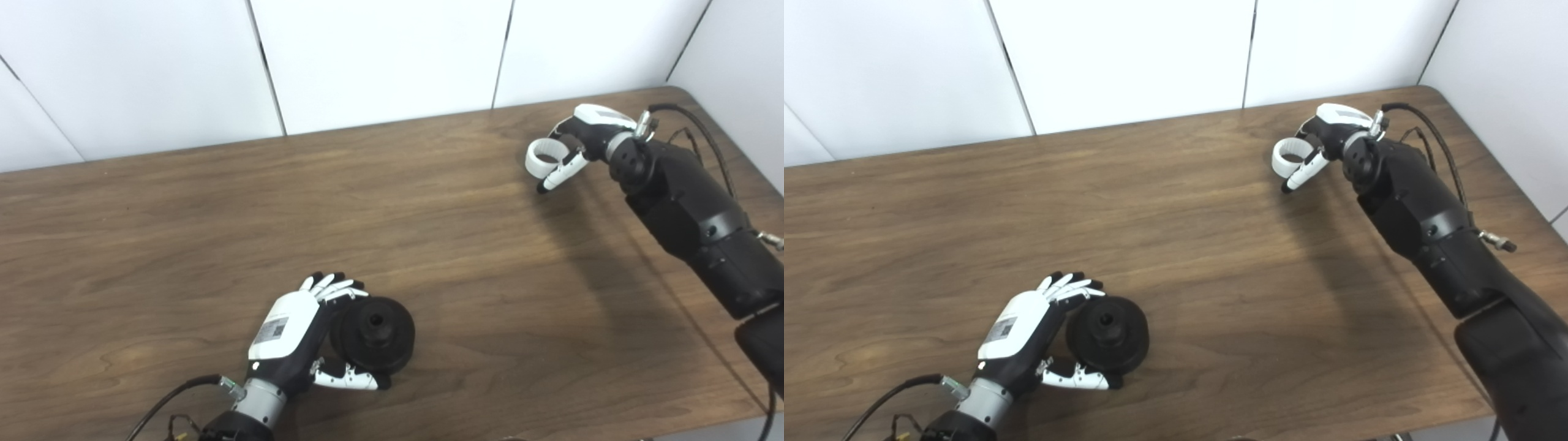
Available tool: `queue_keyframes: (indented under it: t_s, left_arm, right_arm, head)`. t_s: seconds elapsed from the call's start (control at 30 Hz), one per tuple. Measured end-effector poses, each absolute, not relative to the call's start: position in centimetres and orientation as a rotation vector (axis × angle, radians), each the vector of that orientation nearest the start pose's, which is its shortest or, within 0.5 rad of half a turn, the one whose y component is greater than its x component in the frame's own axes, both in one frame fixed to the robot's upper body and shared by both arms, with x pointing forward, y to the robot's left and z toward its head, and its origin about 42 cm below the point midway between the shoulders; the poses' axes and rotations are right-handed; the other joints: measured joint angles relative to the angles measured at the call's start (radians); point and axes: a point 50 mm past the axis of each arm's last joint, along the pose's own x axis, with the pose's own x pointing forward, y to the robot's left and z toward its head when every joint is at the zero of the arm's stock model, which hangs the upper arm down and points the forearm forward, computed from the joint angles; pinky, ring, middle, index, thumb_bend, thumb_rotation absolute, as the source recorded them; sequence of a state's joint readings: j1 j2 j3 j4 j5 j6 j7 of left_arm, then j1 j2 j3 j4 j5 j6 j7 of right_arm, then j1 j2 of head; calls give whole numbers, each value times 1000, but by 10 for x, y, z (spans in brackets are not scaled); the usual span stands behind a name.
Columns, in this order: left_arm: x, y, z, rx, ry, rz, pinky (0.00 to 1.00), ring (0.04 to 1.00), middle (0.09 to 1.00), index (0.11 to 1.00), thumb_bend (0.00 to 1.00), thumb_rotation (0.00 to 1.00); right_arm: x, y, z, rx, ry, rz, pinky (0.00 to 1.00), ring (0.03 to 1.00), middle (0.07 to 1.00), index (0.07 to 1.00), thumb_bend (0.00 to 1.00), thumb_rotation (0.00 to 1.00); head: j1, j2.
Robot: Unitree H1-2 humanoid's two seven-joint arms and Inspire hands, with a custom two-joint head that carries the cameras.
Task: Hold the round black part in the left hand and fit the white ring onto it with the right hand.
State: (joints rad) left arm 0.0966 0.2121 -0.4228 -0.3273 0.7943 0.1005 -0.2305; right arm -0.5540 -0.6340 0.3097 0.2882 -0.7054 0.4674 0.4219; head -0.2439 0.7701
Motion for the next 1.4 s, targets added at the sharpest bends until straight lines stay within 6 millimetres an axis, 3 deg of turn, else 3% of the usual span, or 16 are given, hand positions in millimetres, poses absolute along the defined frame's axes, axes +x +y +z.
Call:
queue_keyframes:
  t_s: [0.17, 0.2, 0.3, 0.9, 1.07, 1.3, 1.4]
  left_arm:
    - [223, 157, 132, 944, -150, -505, 1000, 933, 853, 488, 519, 65]
    - [223, 157, 132, 944, -150, -505, 1000, 932, 853, 488, 519, 66]
    - [223, 157, 132, 944, -150, -505, 1000, 929, 852, 488, 518, 66]
    - [223, 156, 132, 944, -150, -508, 1000, 935, 854, 488, 519, 66]
    - [223, 155, 133, 944, -145, -509, 1000, 949, 858, 488, 519, 64]
    - [222, 150, 135, 945, -129, -507, 1000, 959, 861, 489, 518, 64]
    - [222, 147, 136, 947, -123, -512, 1000, 960, 861, 489, 518, 64]
  right_arm:
    - [438, -367, 215, -1342, 427, 97, 962, 980, 904, 647, 754, 241]
    - [438, -368, 214, -1342, 423, 90, 952, 975, 897, 555, 617, 186]
    - [437, -368, 213, -1343, 405, 74, 933, 962, 881, 498, 533, 150]
    - [430, -368, 213, -1333, 363, 75, 989, 960, 858, 488, 522, 140]
    - [416, -349, 225, -1343, 285, 163, 1000, 967, 858, 488, 522, 140]
    - [384, -305, 271, -1357, 63, 303, 1000, 972, 854, 487, 522, 139]
    - [363, -288, 282, -1364, -13, 371, 1000, 977, 857, 486, 522, 139]
  head:
    - [2, 0]
    - [2, 0]
    - [2, 2]
    - [20, 11]
    - [41, 20]
    - [98, 58]
    - [103, 64]
